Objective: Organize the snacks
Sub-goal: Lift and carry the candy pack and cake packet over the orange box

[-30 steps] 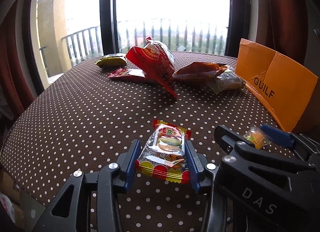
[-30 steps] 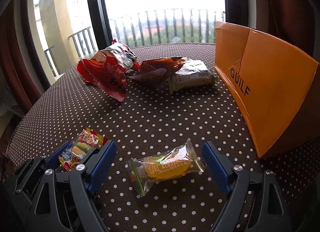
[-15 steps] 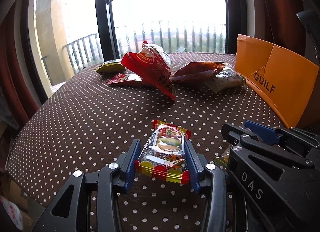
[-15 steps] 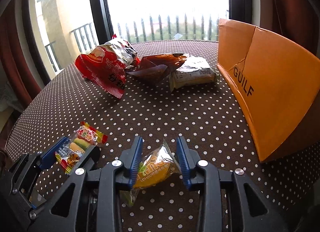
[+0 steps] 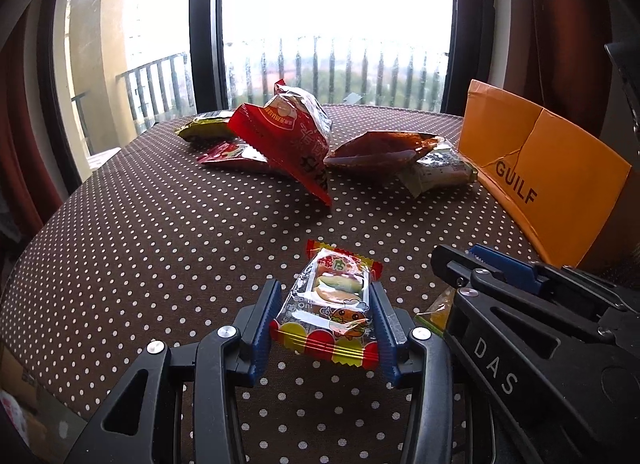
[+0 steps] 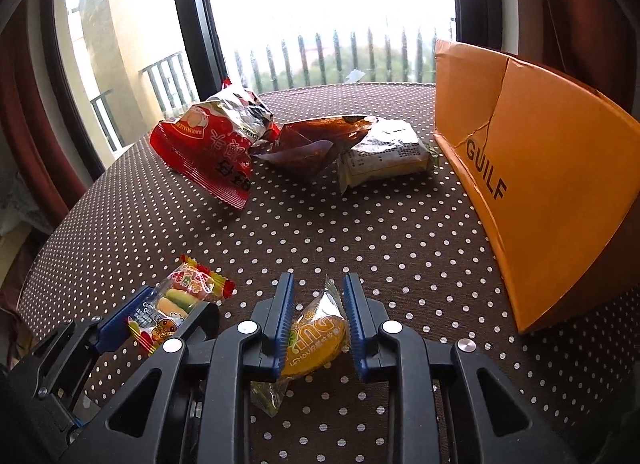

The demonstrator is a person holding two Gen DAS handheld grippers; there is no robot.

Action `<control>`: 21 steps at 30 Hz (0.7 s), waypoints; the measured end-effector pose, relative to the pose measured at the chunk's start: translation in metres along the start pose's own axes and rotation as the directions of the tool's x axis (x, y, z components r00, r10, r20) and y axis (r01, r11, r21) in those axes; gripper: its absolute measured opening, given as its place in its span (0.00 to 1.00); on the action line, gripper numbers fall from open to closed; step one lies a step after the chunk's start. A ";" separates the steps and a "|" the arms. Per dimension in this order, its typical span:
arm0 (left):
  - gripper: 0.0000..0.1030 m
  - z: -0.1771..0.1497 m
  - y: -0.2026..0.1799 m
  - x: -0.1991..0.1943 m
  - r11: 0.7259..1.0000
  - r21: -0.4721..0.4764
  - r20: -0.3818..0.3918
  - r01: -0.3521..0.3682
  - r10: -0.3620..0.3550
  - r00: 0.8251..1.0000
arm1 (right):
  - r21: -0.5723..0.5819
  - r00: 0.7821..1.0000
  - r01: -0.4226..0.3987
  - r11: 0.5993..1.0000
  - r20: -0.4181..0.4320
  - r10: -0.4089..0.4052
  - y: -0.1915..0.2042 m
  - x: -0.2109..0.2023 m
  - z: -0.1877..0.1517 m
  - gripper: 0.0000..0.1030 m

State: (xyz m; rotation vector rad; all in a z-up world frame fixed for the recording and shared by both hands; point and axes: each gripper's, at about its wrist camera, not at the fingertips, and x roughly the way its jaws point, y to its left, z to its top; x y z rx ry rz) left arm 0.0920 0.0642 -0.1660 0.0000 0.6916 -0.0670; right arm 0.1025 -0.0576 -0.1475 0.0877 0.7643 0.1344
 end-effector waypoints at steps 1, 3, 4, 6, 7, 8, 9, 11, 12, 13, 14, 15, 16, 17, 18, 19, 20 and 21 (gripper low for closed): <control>0.43 0.003 -0.001 -0.001 1.000 -0.002 0.001 0.002 -0.002 1.000 | 0.001 1.000 0.000 1.000 0.003 0.000 0.000 -0.001 0.001 0.27; 0.43 0.008 -0.003 -0.005 1.000 -0.003 0.008 0.006 -0.006 1.000 | 0.005 1.000 0.001 1.000 0.010 -0.001 -0.001 -0.006 0.005 0.27; 0.43 0.011 -0.004 -0.006 1.000 -0.004 0.012 0.006 -0.006 1.000 | 0.004 1.000 0.003 1.000 0.017 -0.004 -0.001 -0.008 0.007 0.27; 0.43 0.017 -0.006 -0.010 1.000 -0.007 0.018 0.009 -0.009 1.000 | 0.004 1.000 0.006 1.000 0.023 -0.006 -0.001 -0.014 0.012 0.27; 0.43 0.020 -0.007 -0.012 1.000 -0.009 0.020 0.013 -0.013 1.000 | 0.005 1.000 0.005 1.000 0.025 -0.006 -0.001 -0.016 0.015 0.27; 0.43 0.022 -0.007 -0.014 1.000 -0.012 0.023 0.016 -0.015 1.000 | 0.004 1.000 0.007 1.000 0.031 -0.007 -0.001 -0.019 0.017 0.27; 0.43 0.025 -0.008 -0.016 1.000 -0.015 0.026 0.018 -0.018 1.000 | 0.001 0.999 0.009 1.000 0.035 -0.009 -0.001 -0.022 0.020 0.27; 0.43 0.031 -0.011 -0.020 1.000 -0.018 0.033 0.021 -0.020 0.999 | -0.003 0.999 0.009 1.000 0.047 -0.009 -0.002 -0.029 0.024 0.27; 0.43 0.034 -0.012 -0.022 1.000 -0.018 0.038 0.022 -0.021 0.999 | -0.004 0.999 0.010 1.000 0.052 -0.010 -0.003 -0.033 0.027 0.27; 0.43 0.036 -0.013 -0.024 1.000 -0.019 0.042 0.021 -0.020 0.999 | -0.004 0.998 0.009 1.000 0.058 -0.009 -0.003 -0.036 0.030 0.27; 0.43 0.039 -0.014 -0.027 1.000 -0.019 0.046 0.021 -0.020 0.999 | -0.005 0.998 0.009 1.000 0.064 -0.009 -0.004 -0.039 0.032 0.27; 0.43 0.042 -0.015 -0.029 1.000 -0.020 0.051 0.021 -0.020 0.999 | -0.006 0.998 0.010 1.000 0.070 -0.009 -0.004 -0.043 0.035 0.27; 0.43 0.045 -0.016 -0.032 1.000 -0.022 0.055 0.022 -0.020 0.998 | -0.005 0.997 0.009 1.000 0.076 -0.009 -0.004 -0.046 0.038 0.27; 0.43 0.048 -0.017 -0.034 1.000 -0.022 0.058 0.022 -0.020 0.998 | -0.004 0.997 0.008 1.000 0.081 -0.007 -0.005 -0.049 0.041 0.27; 0.43 0.051 -0.018 -0.037 1.000 -0.023 0.063 0.021 -0.019 0.998 | -0.003 0.996 0.006 1.000 0.086 -0.006 -0.006 -0.052 0.044 0.27; 0.43 0.054 -0.020 -0.039 1.000 -0.022 0.068 0.020 -0.018 0.997 | -0.003 0.996 0.007 1.000 0.091 -0.006 -0.007 -0.055 0.047 0.27; 0.43 0.057 -0.021 -0.041 1.000 -0.022 0.072 0.019 -0.018 0.997 | -0.003 0.995 0.006 1.000 0.097 -0.006 -0.007 -0.058 0.050 0.27; 0.43 0.060 -0.022 -0.043 1.000 -0.023 0.076 0.019 -0.018 0.997 | -0.002 0.995 0.006 1.000 0.101 -0.006 -0.008 -0.059 0.053 0.27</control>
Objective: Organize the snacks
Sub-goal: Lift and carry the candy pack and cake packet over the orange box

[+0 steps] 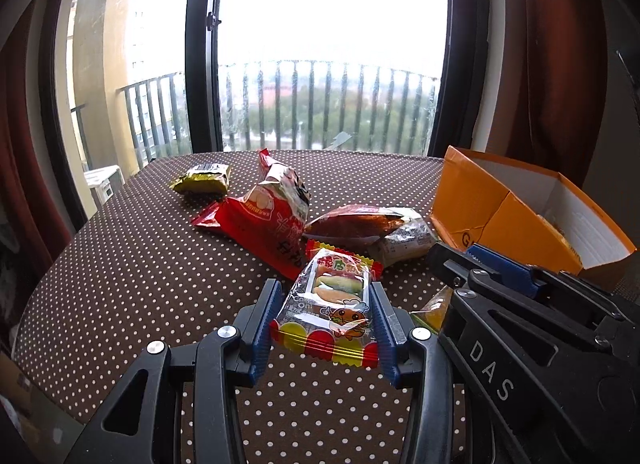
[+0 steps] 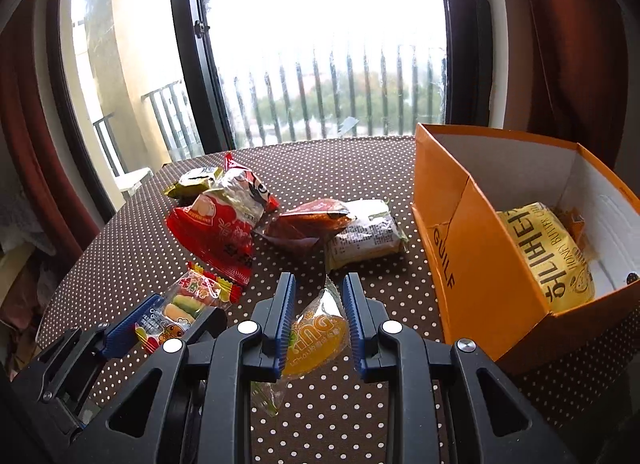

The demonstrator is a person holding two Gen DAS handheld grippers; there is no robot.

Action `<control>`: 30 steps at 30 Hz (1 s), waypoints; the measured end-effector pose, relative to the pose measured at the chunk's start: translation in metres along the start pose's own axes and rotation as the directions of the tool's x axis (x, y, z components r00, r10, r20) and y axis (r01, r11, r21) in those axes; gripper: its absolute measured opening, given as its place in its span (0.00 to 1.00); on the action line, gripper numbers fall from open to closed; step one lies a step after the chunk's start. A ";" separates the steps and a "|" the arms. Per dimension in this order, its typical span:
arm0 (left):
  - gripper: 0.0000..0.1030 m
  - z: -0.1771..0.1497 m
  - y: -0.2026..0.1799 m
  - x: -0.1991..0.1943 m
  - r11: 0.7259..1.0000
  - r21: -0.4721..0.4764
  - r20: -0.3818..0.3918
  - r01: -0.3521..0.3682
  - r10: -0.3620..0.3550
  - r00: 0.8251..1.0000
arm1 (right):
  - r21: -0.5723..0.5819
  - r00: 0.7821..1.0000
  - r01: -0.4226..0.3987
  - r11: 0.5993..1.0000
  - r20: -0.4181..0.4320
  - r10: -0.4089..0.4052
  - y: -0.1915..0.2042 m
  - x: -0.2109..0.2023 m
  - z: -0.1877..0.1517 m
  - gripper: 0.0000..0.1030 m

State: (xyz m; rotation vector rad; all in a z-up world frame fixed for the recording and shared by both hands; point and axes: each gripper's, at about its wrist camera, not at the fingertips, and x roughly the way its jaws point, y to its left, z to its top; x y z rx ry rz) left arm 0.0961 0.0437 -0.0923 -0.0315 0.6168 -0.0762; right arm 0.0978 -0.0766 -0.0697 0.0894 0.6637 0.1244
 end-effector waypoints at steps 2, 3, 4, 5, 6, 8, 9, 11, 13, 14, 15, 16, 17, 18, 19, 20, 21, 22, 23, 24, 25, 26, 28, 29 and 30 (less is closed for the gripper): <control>0.43 0.006 -0.003 -0.003 1.000 -0.001 0.006 0.001 -0.001 1.000 | -0.001 1.000 0.000 1.000 0.007 0.000 -0.002 -0.003 0.007 0.27; 0.43 0.009 -0.004 -0.005 1.000 -0.001 0.011 0.001 -0.001 1.000 | -0.001 1.000 -0.001 1.000 0.010 0.001 -0.003 -0.005 0.011 0.27; 0.43 0.012 -0.006 -0.007 1.000 0.000 0.014 0.001 -0.001 1.000 | 0.001 1.000 -0.003 1.000 0.014 0.003 -0.005 -0.007 0.014 0.27; 0.43 0.015 -0.007 -0.008 1.000 0.000 0.018 0.002 -0.002 1.000 | 0.002 1.000 -0.005 1.000 0.018 0.005 -0.006 -0.008 0.017 0.27; 0.43 0.017 -0.009 -0.010 1.000 0.000 0.022 0.003 -0.003 1.000 | 0.002 1.000 -0.006 1.000 0.022 0.006 -0.007 -0.010 0.020 0.27; 0.43 0.023 -0.013 -0.011 1.000 0.000 0.028 0.010 -0.010 1.000 | 0.002 0.999 -0.006 1.000 0.032 0.006 -0.010 -0.014 0.026 0.27; 0.43 0.026 -0.015 -0.012 1.000 0.000 0.032 0.012 -0.012 0.999 | 0.003 0.999 -0.006 1.000 0.038 0.006 -0.012 -0.016 0.030 0.27; 0.43 0.033 -0.019 -0.013 1.000 0.004 0.042 0.014 -0.015 0.999 | 0.006 0.999 -0.005 1.000 0.049 0.005 -0.015 -0.018 0.036 0.27; 0.43 0.039 -0.024 -0.014 1.000 0.010 0.052 0.017 -0.018 0.999 | 0.010 0.998 -0.005 1.000 0.062 0.005 -0.020 -0.021 0.042 0.27; 0.43 0.042 -0.026 -0.015 1.000 0.012 0.056 0.018 -0.018 0.998 | 0.011 0.998 -0.004 1.000 0.066 0.004 -0.022 -0.021 0.045 0.27; 0.43 0.044 -0.028 -0.015 1.000 0.015 0.059 0.019 -0.020 0.998 | 0.012 0.997 -0.004 1.000 0.072 0.003 -0.024 -0.023 0.048 0.27; 0.43 0.046 -0.032 -0.016 1.000 0.017 0.063 0.020 -0.021 0.998 | 0.013 0.997 -0.003 1.000 0.076 0.002 -0.026 -0.023 0.050 0.27; 0.43 0.049 -0.034 -0.017 1.000 0.019 0.068 0.022 -0.024 0.997 | 0.016 0.997 -0.004 1.000 0.080 0.003 -0.029 -0.024 0.053 0.27; 0.43 0.052 -0.037 -0.017 0.999 0.021 0.071 0.025 -0.026 0.997 | 0.019 0.996 -0.007 1.000 0.084 0.005 -0.031 -0.025 0.056 0.27; 0.43 0.054 -0.040 -0.018 0.999 0.023 0.076 0.028 -0.030 0.997 | 0.020 0.996 -0.007 1.000 0.090 0.005 -0.033 -0.026 0.059 0.27; 0.43 0.058 -0.042 -0.018 0.999 0.022 0.082 0.035 -0.036 0.996 | 0.023 0.995 -0.007 1.000 0.095 0.005 -0.036 -0.027 0.062 0.27; 0.43 0.062 -0.045 -0.018 0.999 0.023 0.088 0.040 -0.042 0.995 | 0.028 0.995 -0.011 1.000 0.100 0.008 -0.039 -0.028 0.064 0.27; 0.43 0.065 -0.048 -0.018 0.999 0.027 0.098 0.042 -0.044 0.994 | 0.038 0.994 -0.018 0.999 0.104 0.014 -0.043 -0.030 0.067 0.27; 0.43 0.069 -0.052 -0.019 0.999 0.032 0.109 0.043 -0.046 0.993 | 0.045 0.994 -0.022 0.999 0.111 0.017 -0.047 -0.032 0.070 0.27; 0.43 0.072 -0.056 -0.020 0.998 0.037 0.117 0.047 -0.051 0.992 | 0.046 0.993 -0.020 0.999 0.120 0.015 -0.050 -0.034 0.073 0.27; 0.43 0.075 -0.059 -0.020 0.998 0.042 0.124 0.052 -0.057 0.991 | 0.045 0.991 -0.016 0.999 0.131 0.010 -0.053 -0.036 0.076 0.27; 0.43 0.078 -0.062 -0.020 0.997 0.046 0.130 0.057 -0.063 0.990 | 0.047 0.990 -0.013 0.999 0.140 0.006 -0.056 -0.038 0.079 0.27; 0.43 0.084 -0.071 -0.020 0.996 0.055 0.139 0.067 -0.074 0.988 | 0.052 0.988 -0.006 0.999 0.156 -0.002 -0.062 -0.040 0.085 0.27; 0.43 0.087 -0.075 -0.020 0.996 0.060 0.141 0.072 -0.080 0.987 | 0.055 0.987 -0.002 0.998 0.163 -0.007 -0.066 -0.041 0.087 0.27; 0.43 0.090 -0.079 -0.021 0.995 0.065 0.144 0.077 -0.085 0.986 | 0.058 0.985 0.002 0.998 0.169 -0.012 -0.070 -0.044 0.088 0.27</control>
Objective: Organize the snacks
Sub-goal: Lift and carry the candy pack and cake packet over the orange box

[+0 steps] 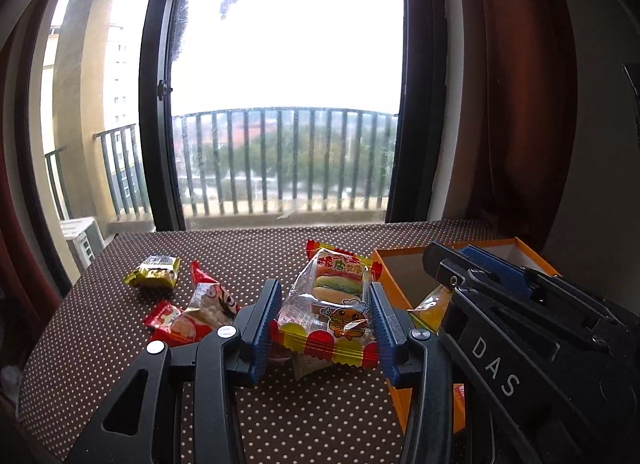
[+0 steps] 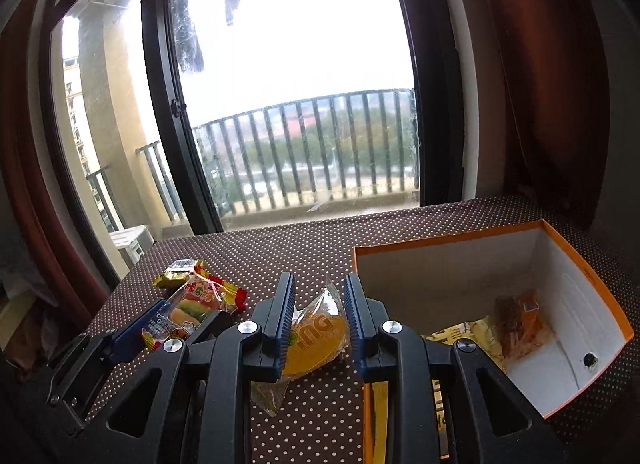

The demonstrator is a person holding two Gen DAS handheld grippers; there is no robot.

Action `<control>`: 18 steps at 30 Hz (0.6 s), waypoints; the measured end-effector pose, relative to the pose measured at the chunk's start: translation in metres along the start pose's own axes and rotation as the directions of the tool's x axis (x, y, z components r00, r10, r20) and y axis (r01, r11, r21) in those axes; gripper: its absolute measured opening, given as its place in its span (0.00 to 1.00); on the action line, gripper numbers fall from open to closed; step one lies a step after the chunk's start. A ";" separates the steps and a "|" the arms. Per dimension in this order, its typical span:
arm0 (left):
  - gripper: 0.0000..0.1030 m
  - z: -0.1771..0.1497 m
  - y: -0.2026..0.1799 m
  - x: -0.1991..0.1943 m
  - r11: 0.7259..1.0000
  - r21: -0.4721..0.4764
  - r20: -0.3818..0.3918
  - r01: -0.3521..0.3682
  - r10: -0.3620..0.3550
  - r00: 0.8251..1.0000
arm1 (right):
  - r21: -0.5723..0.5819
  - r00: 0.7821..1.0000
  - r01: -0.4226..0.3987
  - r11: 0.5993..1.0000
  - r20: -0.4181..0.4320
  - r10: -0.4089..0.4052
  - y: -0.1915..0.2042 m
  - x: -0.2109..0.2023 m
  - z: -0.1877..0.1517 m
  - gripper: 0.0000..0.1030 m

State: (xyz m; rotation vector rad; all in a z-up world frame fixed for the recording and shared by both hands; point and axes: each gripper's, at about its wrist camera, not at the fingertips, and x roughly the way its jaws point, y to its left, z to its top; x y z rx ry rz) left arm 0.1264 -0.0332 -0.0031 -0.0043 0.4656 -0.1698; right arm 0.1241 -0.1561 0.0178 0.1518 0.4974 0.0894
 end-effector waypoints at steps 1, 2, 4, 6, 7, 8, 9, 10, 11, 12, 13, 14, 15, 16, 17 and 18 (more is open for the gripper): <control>0.43 0.003 -0.004 0.002 1.000 0.005 0.003 0.006 -0.006 1.000 | 0.003 1.000 0.005 1.000 0.006 -0.005 -0.003 -0.002 0.002 0.27; 0.43 0.007 -0.008 0.005 1.000 0.010 0.006 0.013 -0.013 1.000 | 0.007 1.000 0.010 1.000 0.011 -0.010 -0.007 -0.002 0.003 0.27; 0.43 0.012 -0.016 0.008 0.999 0.022 0.012 0.026 -0.026 1.000 | 0.012 0.999 0.021 1.000 0.025 -0.022 -0.014 -0.005 0.007 0.27; 0.43 0.018 -0.024 0.012 0.999 0.031 0.016 0.044 -0.044 0.999 | 0.019 0.999 0.034 0.999 0.036 -0.035 -0.022 -0.006 0.011 0.27; 0.43 0.020 -0.029 0.015 0.998 0.036 0.018 0.052 -0.052 0.998 | 0.024 0.998 0.040 0.999 0.041 -0.041 -0.026 -0.007 0.013 0.27; 0.43 0.022 -0.034 0.018 0.997 0.042 0.020 0.059 -0.060 0.998 | 0.028 0.998 0.047 0.999 0.046 -0.048 -0.030 -0.007 0.015 0.27; 0.43 0.024 -0.038 0.021 0.997 0.047 0.023 0.067 -0.068 0.997 | 0.032 0.997 0.053 0.998 0.052 -0.055 -0.035 -0.008 0.017 0.27; 0.43 0.026 -0.044 0.022 0.996 0.052 0.024 0.074 -0.075 0.997 | 0.036 0.996 0.061 0.997 0.057 -0.063 -0.039 -0.008 0.019 0.27; 0.43 0.028 -0.047 0.025 0.995 0.057 0.025 0.082 -0.083 0.996 | 0.041 0.996 0.069 0.997 0.061 -0.071 -0.043 -0.008 0.021 0.27; 0.43 0.030 -0.052 0.027 0.994 0.063 0.026 0.088 -0.090 0.996 | 0.046 0.995 0.077 0.996 0.065 -0.080 -0.048 -0.008 0.023 0.27; 0.43 0.031 -0.057 0.028 0.993 0.071 0.026 0.094 -0.096 0.995 | 0.051 0.994 0.085 0.995 0.068 -0.088 -0.053 -0.009 0.025 0.27; 0.43 0.033 -0.062 0.031 0.992 0.078 0.029 0.100 -0.102 0.994 | 0.055 0.993 0.092 0.994 0.070 -0.095 -0.057 -0.008 0.026 0.27; 0.43 0.035 -0.066 0.033 0.991 0.085 0.032 0.104 -0.108 0.994 | 0.060 0.992 0.097 0.993 0.072 -0.102 -0.061 -0.006 0.029 0.27; 0.43 0.037 -0.067 0.040 0.990 0.091 0.034 0.109 -0.112 0.993 | 0.063 0.991 0.104 0.993 0.076 -0.109 -0.067 -0.006 0.031 0.27; 0.43 0.038 -0.070 0.043 0.989 0.098 0.031 0.115 -0.118 0.992 | 0.064 0.990 0.111 0.992 0.080 -0.116 -0.070 -0.006 0.033 0.27; 0.43 0.041 -0.073 0.047 0.987 0.102 0.028 0.125 -0.128 0.991 | 0.067 0.989 0.118 0.991 0.084 -0.124 -0.074 -0.005 0.035 0.27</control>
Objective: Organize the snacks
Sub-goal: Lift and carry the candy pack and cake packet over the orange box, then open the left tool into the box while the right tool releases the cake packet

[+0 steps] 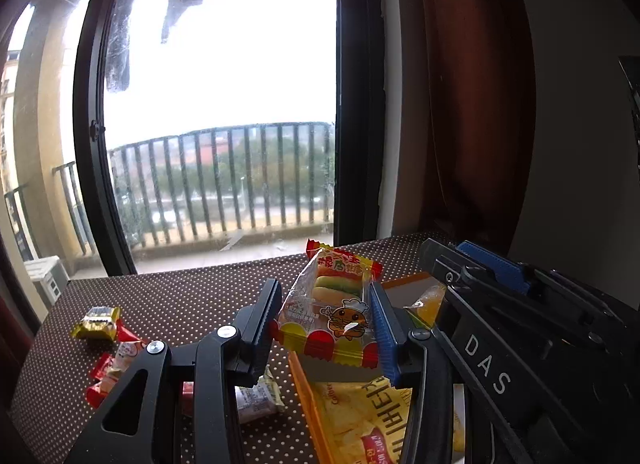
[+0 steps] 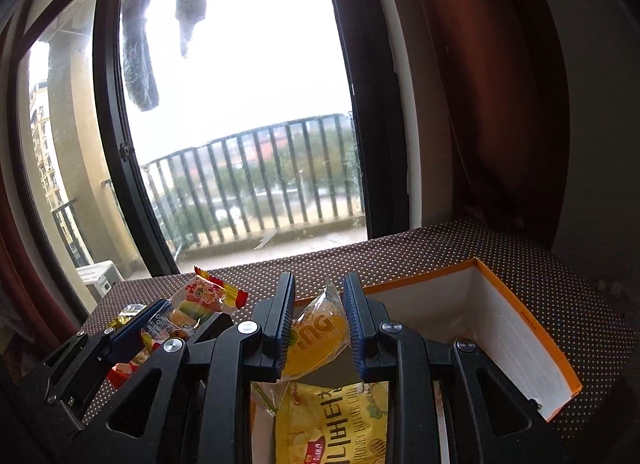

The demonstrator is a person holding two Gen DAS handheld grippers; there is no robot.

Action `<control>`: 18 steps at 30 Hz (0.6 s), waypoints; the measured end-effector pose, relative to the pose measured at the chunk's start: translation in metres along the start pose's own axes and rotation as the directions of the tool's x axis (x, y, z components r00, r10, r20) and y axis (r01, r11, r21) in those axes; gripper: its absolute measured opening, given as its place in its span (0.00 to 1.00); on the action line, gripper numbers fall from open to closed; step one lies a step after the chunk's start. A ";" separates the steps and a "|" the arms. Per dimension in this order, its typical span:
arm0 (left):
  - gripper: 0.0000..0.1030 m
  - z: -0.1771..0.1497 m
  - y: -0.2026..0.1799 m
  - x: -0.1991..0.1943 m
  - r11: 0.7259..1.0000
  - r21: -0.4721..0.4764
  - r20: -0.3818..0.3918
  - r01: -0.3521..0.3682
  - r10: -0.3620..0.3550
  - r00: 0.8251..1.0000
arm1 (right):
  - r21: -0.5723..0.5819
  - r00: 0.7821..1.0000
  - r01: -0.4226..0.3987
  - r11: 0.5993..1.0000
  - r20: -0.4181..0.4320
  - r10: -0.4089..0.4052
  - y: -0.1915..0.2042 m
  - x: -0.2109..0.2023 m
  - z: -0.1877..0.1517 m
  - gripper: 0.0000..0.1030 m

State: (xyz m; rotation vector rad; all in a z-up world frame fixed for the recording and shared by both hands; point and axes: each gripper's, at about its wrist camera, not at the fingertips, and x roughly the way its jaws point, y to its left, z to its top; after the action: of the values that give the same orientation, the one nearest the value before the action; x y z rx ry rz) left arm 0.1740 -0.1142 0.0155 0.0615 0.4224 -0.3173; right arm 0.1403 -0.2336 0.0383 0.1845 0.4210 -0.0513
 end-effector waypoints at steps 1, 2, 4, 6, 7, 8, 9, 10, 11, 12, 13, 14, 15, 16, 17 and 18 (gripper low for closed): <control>0.43 0.002 -0.004 0.004 1.000 0.004 -0.005 0.014 -0.014 1.000 | 0.004 1.000 0.008 1.000 0.002 -0.008 -0.003 0.003 0.002 0.27; 0.43 0.004 -0.007 0.008 1.000 0.009 -0.012 0.026 -0.026 1.000 | 0.008 1.000 0.014 1.000 0.006 -0.014 -0.006 0.005 0.005 0.27; 0.43 0.005 -0.013 0.020 0.999 0.020 -0.023 0.033 -0.032 0.999 | 0.018 1.000 0.024 1.000 0.007 -0.024 -0.014 0.011 0.009 0.27; 0.43 0.006 -0.020 0.032 0.999 0.030 -0.044 0.045 -0.043 0.998 | 0.028 0.999 0.040 0.999 0.003 -0.040 -0.022 0.018 0.010 0.27; 0.43 0.004 -0.024 0.036 0.998 0.034 -0.057 0.050 -0.048 0.997 | 0.035 0.999 0.048 0.998 -0.005 -0.047 -0.026 0.022 0.010 0.27; 0.43 0.004 -0.028 0.042 0.998 0.040 -0.071 0.055 -0.052 0.996 | 0.043 0.999 0.053 0.998 -0.015 -0.053 -0.031 0.026 0.009 0.27; 0.43 0.004 -0.030 0.050 0.997 0.045 -0.087 0.060 -0.056 0.995 | 0.051 0.998 0.058 0.997 -0.025 -0.057 -0.034 0.031 0.008 0.27; 0.43 0.003 -0.030 0.057 0.997 0.048 -0.103 0.063 -0.058 0.993 | 0.058 0.997 0.065 0.996 -0.036 -0.063 -0.038 0.036 0.007 0.27; 0.43 0.002 -0.032 0.063 0.997 0.050 -0.119 0.066 -0.060 0.991 | 0.066 0.997 0.070 0.995 -0.047 -0.067 -0.041 0.040 0.005 0.27; 0.43 0.002 -0.033 0.070 0.996 0.049 -0.140 0.072 -0.065 0.988 | 0.073 0.996 0.073 0.995 -0.058 -0.069 -0.044 0.044 0.003 0.27; 0.43 0.002 -0.034 0.077 0.996 0.047 -0.162 0.075 -0.067 0.985 | 0.081 0.995 0.075 0.994 -0.069 -0.070 -0.048 0.048 0.003 0.27; 0.44 0.003 -0.036 0.082 0.996 0.047 -0.179 0.076 -0.066 0.982 | 0.088 0.994 0.077 0.993 -0.080 -0.070 -0.053 0.052 0.002 0.27; 0.46 0.002 -0.038 0.088 0.996 0.053 -0.195 0.073 -0.061 0.979 | 0.095 0.994 0.077 0.993 -0.091 -0.068 -0.057 0.056 0.002 0.27; 0.50 0.003 -0.041 0.094 0.996 0.064 -0.211 0.066 -0.051 0.976 | 0.100 0.993 0.078 0.992 -0.100 -0.068 -0.059 0.061 0.003 0.27; 0.55 0.003 -0.043 0.099 0.995 0.079 -0.224 0.058 -0.039 0.974 | 0.101 0.992 0.083 0.991 -0.107 -0.072 -0.061 0.065 0.002 0.27; 0.56 0.003 -0.044 0.104 0.995 0.090 -0.233 0.049 -0.027 0.972 | 0.100 0.990 0.088 0.991 -0.114 -0.076 -0.064 0.069 0.002 0.27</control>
State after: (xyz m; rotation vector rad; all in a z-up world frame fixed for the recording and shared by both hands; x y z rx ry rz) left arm 0.2510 -0.1869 -0.0245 0.1857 0.6409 -0.3698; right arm 0.1981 -0.2974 0.0008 0.2744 0.5366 -0.1451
